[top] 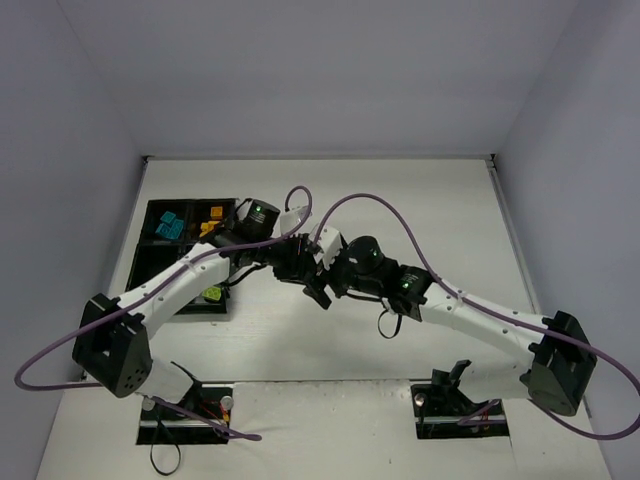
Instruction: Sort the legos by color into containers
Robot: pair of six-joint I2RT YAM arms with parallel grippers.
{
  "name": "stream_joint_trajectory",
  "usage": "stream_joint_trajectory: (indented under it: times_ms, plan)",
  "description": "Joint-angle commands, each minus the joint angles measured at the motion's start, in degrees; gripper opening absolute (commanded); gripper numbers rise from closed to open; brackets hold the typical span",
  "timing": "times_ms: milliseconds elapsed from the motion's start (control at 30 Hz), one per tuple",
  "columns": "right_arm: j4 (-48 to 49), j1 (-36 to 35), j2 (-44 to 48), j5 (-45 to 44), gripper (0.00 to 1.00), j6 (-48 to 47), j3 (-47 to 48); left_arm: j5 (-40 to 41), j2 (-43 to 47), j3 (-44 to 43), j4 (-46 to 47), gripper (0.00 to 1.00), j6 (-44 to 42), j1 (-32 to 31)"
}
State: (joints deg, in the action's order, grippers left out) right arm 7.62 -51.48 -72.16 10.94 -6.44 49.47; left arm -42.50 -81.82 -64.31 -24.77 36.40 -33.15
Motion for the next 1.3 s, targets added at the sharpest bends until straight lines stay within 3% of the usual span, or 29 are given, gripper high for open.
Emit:
stream_joint_trajectory:
  times_ms: [0,267,567,800,1067,1267]
  plan:
    - [2.4,-0.02,-1.4,-1.09,0.17,3.97,-2.8,2.42,-1.14,0.68,4.91,0.11,-1.07,0.19]
    - [3.64,-0.02,-6.93,-1.36,0.29,6.44,-5.53,3.56,-7.29,4.81,11.15,0.1,-1.07,0.19]
    - [2.93,-0.02,-10.46,-1.27,0.67,8.81,-4.21,5.5,-10.11,4.55,12.21,0.1,-3.18,0.19]
    - [2.23,-0.02,-9.49,-3.46,0.89,8.9,-3.95,9.45,-9.06,2.53,8.08,0.1,-6.69,0.19]
    - [0.82,0.16,-8.44,-5.22,0.93,8.55,-3.59,15.77,-7.74,-1.16,1.23,0.1,-11.26,0.45]
    - [-0.14,0.16,-7.65,-6.98,0.86,9.42,-3.59,29.29,-1.07,-4.15,-6.33,0.1,-12.15,1.15]
